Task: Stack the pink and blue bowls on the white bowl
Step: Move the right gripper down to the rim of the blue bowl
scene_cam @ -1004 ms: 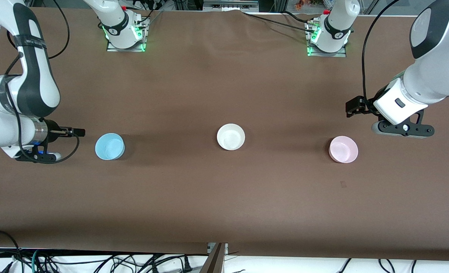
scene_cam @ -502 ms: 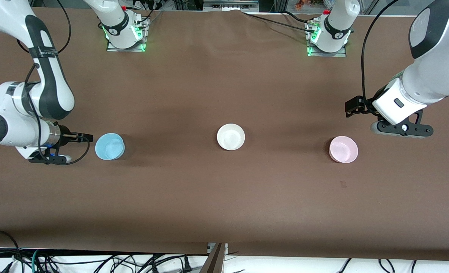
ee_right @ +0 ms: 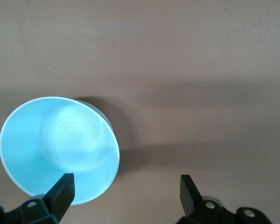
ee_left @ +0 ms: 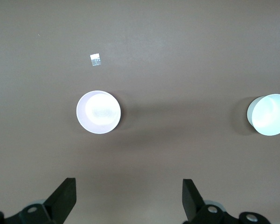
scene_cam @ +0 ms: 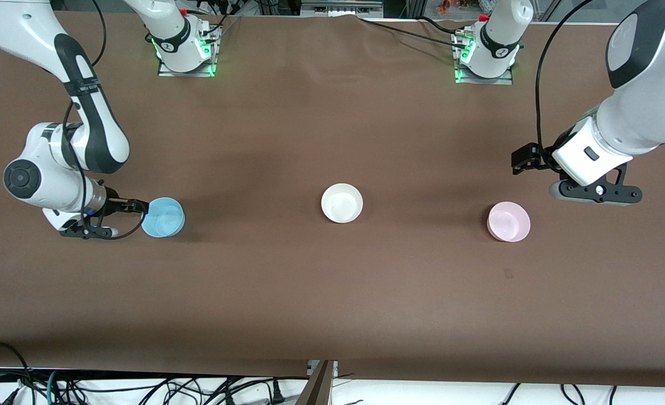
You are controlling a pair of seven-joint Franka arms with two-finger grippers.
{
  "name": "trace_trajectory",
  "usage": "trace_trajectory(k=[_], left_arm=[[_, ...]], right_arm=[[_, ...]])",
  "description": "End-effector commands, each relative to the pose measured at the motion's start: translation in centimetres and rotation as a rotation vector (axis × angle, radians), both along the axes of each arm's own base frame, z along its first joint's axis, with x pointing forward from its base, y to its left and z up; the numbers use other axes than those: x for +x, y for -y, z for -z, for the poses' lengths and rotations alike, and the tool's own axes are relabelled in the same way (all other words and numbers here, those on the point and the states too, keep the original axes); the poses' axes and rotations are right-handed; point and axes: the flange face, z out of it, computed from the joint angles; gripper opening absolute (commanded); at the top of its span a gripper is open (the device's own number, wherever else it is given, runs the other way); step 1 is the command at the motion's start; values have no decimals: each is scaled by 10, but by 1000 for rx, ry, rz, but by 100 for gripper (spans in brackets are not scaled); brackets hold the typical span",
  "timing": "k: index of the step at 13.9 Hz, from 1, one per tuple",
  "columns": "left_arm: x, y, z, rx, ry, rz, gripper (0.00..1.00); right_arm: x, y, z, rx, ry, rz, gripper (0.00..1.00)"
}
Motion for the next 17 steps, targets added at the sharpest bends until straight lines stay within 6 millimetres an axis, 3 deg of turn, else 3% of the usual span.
trace_trajectory(k=[1,6,17], left_arm=[[3,-4,-3,17,-2,7,100],[5,-8,3,14,-12,-2,100],[7,-9,6,17,-16,-1,100]], right_arm=[[-14,3,14,12,34,-9,100],[-28,10,36,17,80,18,100],[-28,20,45,156,83,167,100]])
